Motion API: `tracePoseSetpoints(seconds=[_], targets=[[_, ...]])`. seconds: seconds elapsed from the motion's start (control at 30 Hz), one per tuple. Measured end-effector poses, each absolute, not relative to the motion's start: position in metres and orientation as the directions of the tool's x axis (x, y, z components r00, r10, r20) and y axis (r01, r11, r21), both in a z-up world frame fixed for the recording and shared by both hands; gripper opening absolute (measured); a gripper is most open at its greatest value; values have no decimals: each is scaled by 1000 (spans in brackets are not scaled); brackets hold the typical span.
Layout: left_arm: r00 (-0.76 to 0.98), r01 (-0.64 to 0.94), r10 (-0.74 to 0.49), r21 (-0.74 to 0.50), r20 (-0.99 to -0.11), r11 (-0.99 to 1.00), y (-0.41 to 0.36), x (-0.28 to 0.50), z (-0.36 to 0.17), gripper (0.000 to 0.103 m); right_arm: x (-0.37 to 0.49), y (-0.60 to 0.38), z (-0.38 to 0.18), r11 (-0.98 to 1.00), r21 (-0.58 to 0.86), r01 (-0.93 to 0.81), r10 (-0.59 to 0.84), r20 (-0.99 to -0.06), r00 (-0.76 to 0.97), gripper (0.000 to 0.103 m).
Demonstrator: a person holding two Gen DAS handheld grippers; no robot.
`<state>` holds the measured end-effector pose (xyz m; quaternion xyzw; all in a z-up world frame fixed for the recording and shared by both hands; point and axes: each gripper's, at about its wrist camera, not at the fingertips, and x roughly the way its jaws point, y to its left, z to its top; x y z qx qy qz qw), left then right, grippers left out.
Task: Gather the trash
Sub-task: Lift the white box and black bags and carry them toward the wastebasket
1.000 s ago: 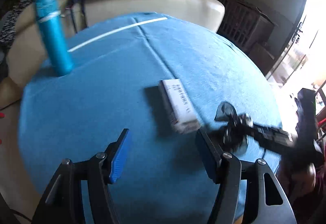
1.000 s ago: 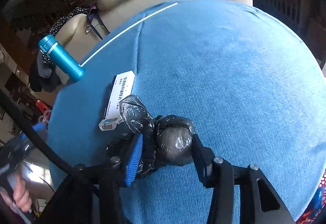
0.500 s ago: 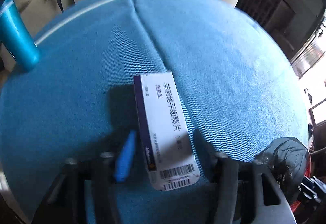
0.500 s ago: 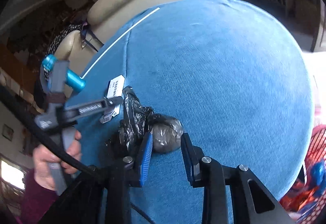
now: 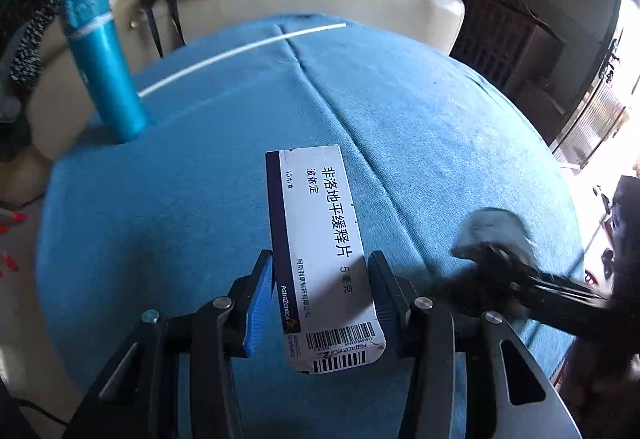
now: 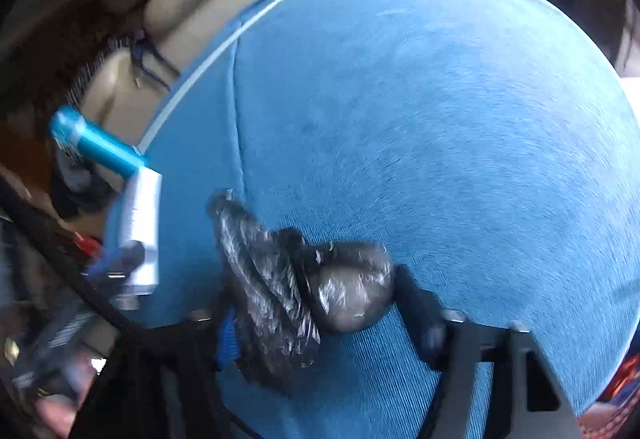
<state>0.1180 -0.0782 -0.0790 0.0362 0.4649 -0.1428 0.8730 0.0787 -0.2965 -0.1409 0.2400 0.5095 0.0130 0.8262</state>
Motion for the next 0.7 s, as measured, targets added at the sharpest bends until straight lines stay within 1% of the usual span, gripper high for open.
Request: tracePoseSetpoints(seconds=[0.1,0.13,0.2,0.37,0.7], targets=[[557,275,-196,-43,-807,961,-75,104,-71,49,80,-274,-134,944,296,146,183,-836,517,51],[564,273,-191,-37,-804,961,-74,99,-69,49,79,-272,-132,948,288,139,176,-833,525,49],[576,274,-181,-20,-797,961,-78,89,-66,49,72,-274,-129,944,303,131,189,-820,540,47],[612,281,-136,53,-779,958,-91,74,-58,49,42,-287,-112,942,315,114,187,-777,601,46],[657,329,-137,117,-742,937,-117,38,-41,49,-27,-327,-73,923,371,102,193,-676,711,46]])
